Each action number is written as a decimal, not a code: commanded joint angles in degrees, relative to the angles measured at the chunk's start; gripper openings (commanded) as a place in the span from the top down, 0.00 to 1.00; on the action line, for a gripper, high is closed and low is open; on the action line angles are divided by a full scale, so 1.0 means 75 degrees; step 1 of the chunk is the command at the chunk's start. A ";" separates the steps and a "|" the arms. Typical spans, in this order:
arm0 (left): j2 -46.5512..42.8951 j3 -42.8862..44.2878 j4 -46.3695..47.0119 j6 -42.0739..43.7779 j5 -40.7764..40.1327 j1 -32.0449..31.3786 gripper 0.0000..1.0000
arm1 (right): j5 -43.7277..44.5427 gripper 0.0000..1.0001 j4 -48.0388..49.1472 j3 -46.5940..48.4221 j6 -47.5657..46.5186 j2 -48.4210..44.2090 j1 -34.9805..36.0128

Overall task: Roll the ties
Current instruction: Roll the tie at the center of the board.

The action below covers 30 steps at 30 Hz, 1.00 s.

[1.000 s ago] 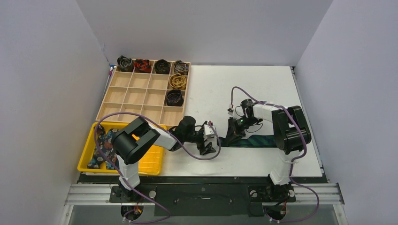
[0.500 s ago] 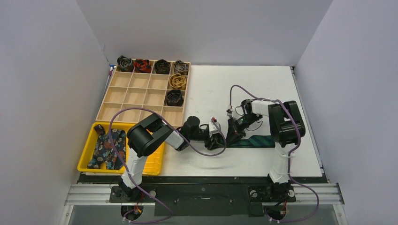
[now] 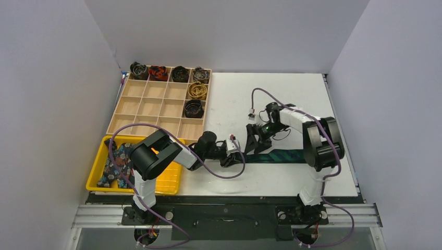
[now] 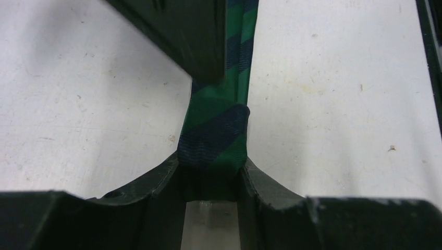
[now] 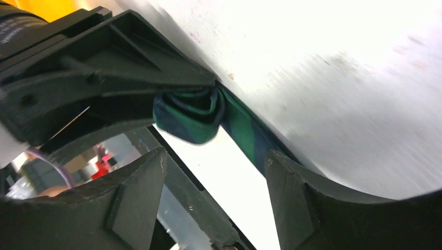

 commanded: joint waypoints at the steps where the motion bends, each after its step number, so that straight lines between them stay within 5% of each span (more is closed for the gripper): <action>1: -0.0119 0.0021 -0.1846 0.0602 -0.0839 -0.0069 0.84 | 0.0496 0.38 0.0219 -0.0201 -0.0003 -0.1246 -0.0447; 6: -0.0127 0.0247 -0.2409 0.0861 -0.1177 -0.0274 0.85 | 0.0274 0.60 0.0578 -0.0407 0.1046 -0.1186 -0.0190; 14: -0.0052 0.0448 -0.3061 0.1034 -0.1433 -0.0335 0.84 | 0.1022 0.58 0.2506 -0.1257 0.3162 -0.1507 0.0237; 22: -0.0119 0.0409 -0.3214 0.1090 -0.1522 -0.0393 0.84 | 0.2014 0.63 0.3325 -0.1563 0.3894 -0.1778 0.0836; 27: -0.0105 0.0418 -0.3318 0.1118 -0.1516 -0.0380 0.85 | 0.2162 0.90 0.3130 -0.1617 0.3639 -0.1565 0.0841; 30: -0.0120 0.0402 -0.3333 0.0999 -0.1452 -0.0305 0.85 | 0.1979 0.94 0.2812 -0.1793 0.3374 -0.1577 0.0606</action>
